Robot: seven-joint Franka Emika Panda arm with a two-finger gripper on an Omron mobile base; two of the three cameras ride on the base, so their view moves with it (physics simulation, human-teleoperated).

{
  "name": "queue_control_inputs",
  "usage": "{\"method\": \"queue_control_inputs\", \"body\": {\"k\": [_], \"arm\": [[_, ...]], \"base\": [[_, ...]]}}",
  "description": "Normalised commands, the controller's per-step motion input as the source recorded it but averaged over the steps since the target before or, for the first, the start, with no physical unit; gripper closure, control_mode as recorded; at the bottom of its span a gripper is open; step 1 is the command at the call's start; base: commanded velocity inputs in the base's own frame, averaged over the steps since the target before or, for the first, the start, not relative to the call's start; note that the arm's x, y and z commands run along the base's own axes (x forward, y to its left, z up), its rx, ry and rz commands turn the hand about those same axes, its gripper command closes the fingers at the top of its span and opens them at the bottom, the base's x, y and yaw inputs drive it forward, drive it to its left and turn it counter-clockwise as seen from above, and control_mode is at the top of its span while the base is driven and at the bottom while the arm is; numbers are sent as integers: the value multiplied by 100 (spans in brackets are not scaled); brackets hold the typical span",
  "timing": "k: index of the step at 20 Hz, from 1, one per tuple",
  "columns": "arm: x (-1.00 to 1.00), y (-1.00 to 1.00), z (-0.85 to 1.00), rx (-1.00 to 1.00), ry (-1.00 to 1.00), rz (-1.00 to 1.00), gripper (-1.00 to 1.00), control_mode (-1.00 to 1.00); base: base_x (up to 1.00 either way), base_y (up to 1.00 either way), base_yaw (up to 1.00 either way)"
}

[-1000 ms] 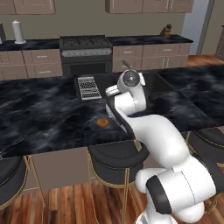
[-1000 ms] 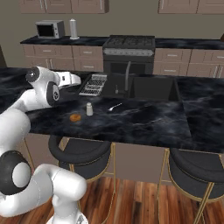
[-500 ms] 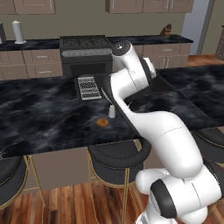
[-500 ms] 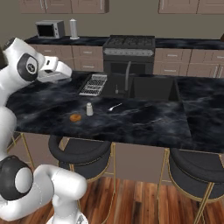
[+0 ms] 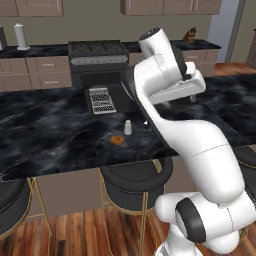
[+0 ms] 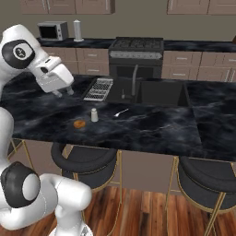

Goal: Move the ketchup and shaker from the cabinet to the dining counter.

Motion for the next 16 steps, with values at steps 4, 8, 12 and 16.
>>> {"method": "queue_control_inputs", "body": {"k": [4, 8, 12, 16], "arm": [[-98, -50, -23, 8, 14, -28, -100, -100], [-58, -23, -7, 13, -1, -15, -100, -100], [0, 0, 0, 0, 0, 0, -100, 100], [0, 0, 0, 0, 0, 0, -100, 100]], "base": [[0, 0, 0], [0, 0, 0], [-9, -47, 0], [0, -92, 5]]}}
